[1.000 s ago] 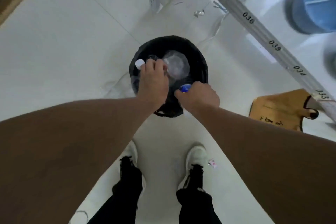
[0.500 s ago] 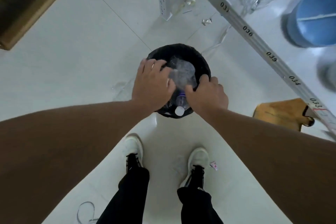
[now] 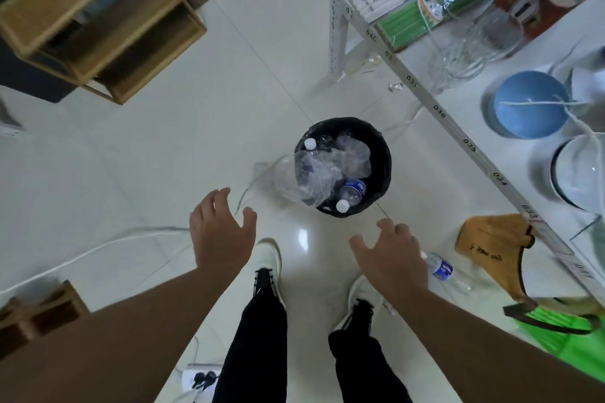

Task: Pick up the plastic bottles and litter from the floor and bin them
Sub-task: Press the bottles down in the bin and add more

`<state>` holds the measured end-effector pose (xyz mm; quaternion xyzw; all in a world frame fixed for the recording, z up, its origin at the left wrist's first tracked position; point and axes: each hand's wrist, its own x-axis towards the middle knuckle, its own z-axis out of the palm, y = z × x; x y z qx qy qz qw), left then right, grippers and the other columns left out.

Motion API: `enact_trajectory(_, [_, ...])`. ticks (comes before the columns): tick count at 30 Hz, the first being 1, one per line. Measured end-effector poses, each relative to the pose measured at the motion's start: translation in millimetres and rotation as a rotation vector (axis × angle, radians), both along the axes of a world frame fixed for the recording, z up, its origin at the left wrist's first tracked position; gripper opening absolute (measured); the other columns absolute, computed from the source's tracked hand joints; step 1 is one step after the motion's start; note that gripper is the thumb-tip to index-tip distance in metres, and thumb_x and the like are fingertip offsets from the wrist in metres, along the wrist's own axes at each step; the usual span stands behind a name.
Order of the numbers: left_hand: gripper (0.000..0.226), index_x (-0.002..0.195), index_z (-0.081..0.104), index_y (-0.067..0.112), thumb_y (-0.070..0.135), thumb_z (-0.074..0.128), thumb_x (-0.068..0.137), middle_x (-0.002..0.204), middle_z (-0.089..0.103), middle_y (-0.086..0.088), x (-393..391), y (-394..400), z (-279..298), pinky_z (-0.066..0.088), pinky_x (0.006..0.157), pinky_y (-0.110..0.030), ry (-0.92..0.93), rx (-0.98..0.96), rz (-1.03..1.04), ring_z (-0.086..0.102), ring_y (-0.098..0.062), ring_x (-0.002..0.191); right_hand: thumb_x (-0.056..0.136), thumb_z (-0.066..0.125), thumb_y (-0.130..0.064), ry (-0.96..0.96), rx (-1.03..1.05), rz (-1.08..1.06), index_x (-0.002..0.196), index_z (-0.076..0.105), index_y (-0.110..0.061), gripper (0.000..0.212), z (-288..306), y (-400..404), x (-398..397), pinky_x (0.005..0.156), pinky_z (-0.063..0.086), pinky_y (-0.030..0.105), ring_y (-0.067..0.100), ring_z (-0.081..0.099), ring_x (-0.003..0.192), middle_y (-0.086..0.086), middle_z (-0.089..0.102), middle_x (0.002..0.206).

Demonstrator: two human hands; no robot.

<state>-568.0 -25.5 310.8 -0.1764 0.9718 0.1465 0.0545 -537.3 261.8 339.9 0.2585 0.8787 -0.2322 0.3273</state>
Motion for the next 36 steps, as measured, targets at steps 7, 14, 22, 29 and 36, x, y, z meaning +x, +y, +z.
enact_trajectory(7, [0.069,0.149,0.049,0.022,0.054,0.059,0.089,0.148,0.054,-0.009,51.3,-37.4,39.0,0.04,0.115,-0.055,-0.203,0.046,0.12,0.046,-0.036,0.137,0.08,0.054,-0.067,-0.165,-0.068,-0.014,0.151,0.045,-0.026,0.083,31.4,-28.7,44.1,0.101,0.047,0.052,0.031,0.048,0.131,0.006,0.049,0.142])
enact_trajectory(14, [0.08,0.153,0.045,0.026,0.067,0.05,0.084,0.151,0.051,-0.011,54.7,-86.9,27.3,0.04,0.117,-0.051,-0.294,0.115,-0.092,0.047,-0.035,0.138,0.078,0.062,-0.069,-0.21,-0.062,-0.123,0.155,0.039,-0.035,0.087,48.3,-105.6,62.7,0.106,0.045,0.05,0.029,0.046,0.136,-0.001,0.045,0.149])
enact_trajectory(22, [0.081,0.152,0.045,0.026,0.068,0.049,0.083,0.15,0.051,-0.007,20.7,-160.6,12.0,0.043,0.114,-0.049,-0.329,0.102,-0.343,0.049,-0.032,0.133,0.078,0.066,-0.07,-0.228,-0.043,-0.369,0.155,0.042,-0.03,0.09,24.7,-179.2,87.7,0.108,0.044,0.054,0.039,0.049,0.136,0.01,0.045,0.152])
enact_trajectory(29, [0.084,0.154,0.042,0.026,0.066,0.064,0.083,0.152,0.048,-0.01,-7.4,-163.4,-29.8,0.044,0.112,-0.053,-0.371,0.038,-0.483,0.048,-0.036,0.135,0.082,0.07,-0.062,-0.252,-0.05,-0.541,0.155,0.041,-0.031,0.084,-1.7,-193.0,123.6,0.101,0.043,0.048,0.038,0.048,0.134,0.007,0.047,0.144])
enact_trajectory(36, [0.09,0.158,0.034,0.025,0.066,0.068,0.085,0.157,0.042,-0.012,-26.6,-108.0,-126.9,0.044,0.111,-0.053,-0.394,-0.024,-0.674,0.043,-0.038,0.139,0.079,0.07,-0.066,-0.285,-0.068,-0.636,0.162,0.031,-0.033,0.097,-105.7,-170.6,169.2,0.107,0.044,0.051,0.038,0.041,0.143,0.007,0.036,0.159])
